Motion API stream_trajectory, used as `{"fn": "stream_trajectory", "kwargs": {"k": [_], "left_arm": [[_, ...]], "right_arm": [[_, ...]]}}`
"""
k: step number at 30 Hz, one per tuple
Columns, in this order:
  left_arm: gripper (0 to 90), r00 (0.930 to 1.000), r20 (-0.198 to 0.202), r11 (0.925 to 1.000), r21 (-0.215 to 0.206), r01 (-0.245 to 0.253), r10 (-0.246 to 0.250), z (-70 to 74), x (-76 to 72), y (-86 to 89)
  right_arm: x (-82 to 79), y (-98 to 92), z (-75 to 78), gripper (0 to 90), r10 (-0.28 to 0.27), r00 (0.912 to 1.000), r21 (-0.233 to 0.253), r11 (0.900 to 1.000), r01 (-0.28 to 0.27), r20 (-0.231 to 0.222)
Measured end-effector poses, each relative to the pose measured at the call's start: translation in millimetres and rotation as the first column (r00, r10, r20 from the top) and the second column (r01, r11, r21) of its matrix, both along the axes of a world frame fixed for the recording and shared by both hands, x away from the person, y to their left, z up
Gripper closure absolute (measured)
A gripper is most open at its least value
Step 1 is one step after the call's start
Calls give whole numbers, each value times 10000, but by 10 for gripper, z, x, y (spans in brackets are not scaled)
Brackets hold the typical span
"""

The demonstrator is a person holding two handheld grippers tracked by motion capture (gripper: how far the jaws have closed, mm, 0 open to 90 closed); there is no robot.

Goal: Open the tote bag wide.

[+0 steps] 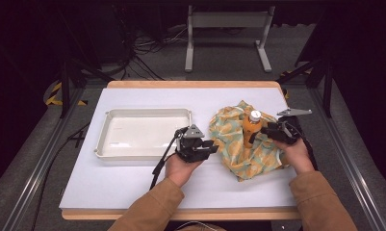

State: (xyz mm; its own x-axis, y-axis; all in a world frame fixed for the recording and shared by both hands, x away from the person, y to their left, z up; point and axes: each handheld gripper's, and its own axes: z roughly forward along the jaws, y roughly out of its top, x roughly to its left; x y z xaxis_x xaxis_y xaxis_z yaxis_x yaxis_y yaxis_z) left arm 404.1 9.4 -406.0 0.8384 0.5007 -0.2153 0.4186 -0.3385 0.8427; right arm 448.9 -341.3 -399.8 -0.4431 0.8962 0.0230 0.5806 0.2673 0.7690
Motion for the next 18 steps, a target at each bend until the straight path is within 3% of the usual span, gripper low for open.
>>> {"fn": "stream_trajectory", "kwargs": {"k": [3,5,9,12,15,18], "left_arm": [[627,9998,173,9990,-441,36,-28,92,-17,56],[689,9990,450,9975,-697,103,-71,171,-33,82],[717,9977,672,9977,-669,143,-98,252,-37,52],[713,9954,898,9970,-664,386,-325,316,-24,-63],[681,9920,1163,9971,-520,561,-497,314,-11,-189],[675,9900,1139,9950,-453,888,-832,265,18,-330]], "right_arm": [[-130,-4,133,554,160,9981,294,9994,-177,587],[-221,6,209,557,300,9955,452,9984,-342,895],[-405,43,328,596,623,9885,585,9958,-710,1380],[-535,78,369,613,889,9841,502,9940,-976,1540],[-637,94,366,613,1030,9818,452,9927,-1115,1594],[-689,91,320,604,1166,9800,470,9910,-1256,1613]]}}
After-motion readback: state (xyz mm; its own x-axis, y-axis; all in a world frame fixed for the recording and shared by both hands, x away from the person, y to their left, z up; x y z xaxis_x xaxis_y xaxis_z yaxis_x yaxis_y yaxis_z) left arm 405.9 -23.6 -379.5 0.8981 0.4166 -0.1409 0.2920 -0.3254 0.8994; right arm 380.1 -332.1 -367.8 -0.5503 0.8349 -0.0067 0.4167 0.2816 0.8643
